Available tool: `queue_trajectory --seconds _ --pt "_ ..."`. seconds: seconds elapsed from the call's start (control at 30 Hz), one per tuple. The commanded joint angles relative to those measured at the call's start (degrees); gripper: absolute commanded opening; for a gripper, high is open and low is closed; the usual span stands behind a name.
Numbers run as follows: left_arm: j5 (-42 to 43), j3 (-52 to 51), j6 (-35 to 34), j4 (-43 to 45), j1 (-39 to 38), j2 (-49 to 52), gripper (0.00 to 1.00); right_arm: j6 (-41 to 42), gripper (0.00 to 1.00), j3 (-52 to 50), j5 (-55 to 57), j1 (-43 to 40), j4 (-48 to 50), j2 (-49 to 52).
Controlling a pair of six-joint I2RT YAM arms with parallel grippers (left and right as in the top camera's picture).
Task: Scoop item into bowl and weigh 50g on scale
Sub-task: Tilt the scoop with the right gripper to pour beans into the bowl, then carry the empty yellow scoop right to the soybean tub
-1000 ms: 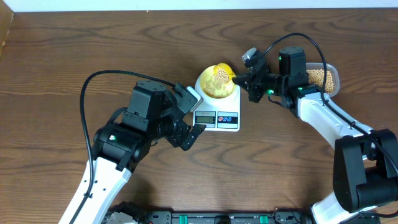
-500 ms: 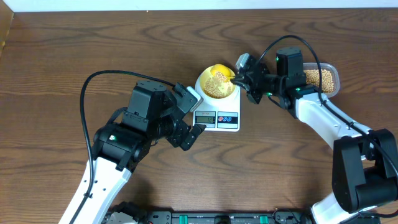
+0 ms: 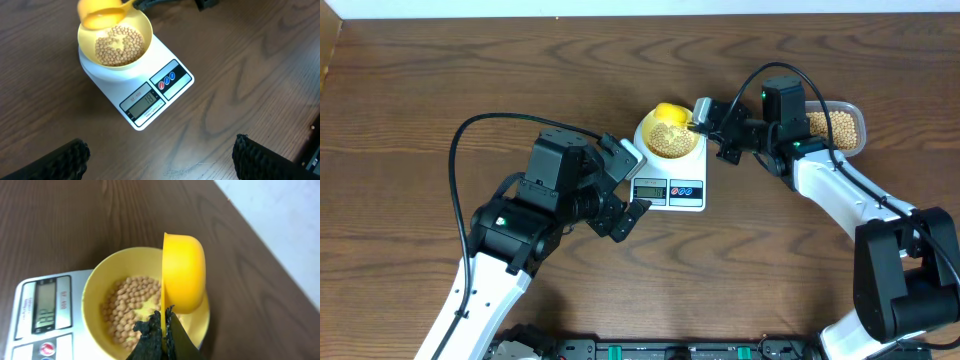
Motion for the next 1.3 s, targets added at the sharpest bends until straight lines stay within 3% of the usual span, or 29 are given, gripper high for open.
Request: queue_trajectory --seconds 0.0,0.17,0.43,0.6,0.93,1.1,1.27 --pt "0.90 0.04 0.98 0.04 0.35 0.28 0.94 -2.56 0.01 -0.33 -0.42 0.24 1.20 0.28" --pt "0.90 0.04 0.98 0.07 0.35 0.28 0.94 -1.77 0.01 -0.31 -0.46 0.24 2.21 0.26" --pt "0.90 0.04 0.98 0.07 0.35 0.28 0.94 11.13 0.01 -0.31 -0.46 0.24 3.02 -4.20" --pt "0.90 0.04 0.98 0.07 0.35 0.28 0.94 12.70 0.01 -0.31 0.98 0.20 1.64 -8.94" --pt "0.92 0.04 0.98 0.07 0.35 0.28 0.94 16.00 0.01 -0.31 24.98 0.17 -6.34 -16.35" --pt "0.90 0.04 0.98 0.07 0.35 0.28 0.94 22.95 0.01 -0.31 39.56 0.13 -10.16 -18.95" --pt "0.90 0.04 0.98 0.07 0.35 0.28 0.94 29.53 0.01 -0.31 47.39 -1.07 -15.50 -20.90"
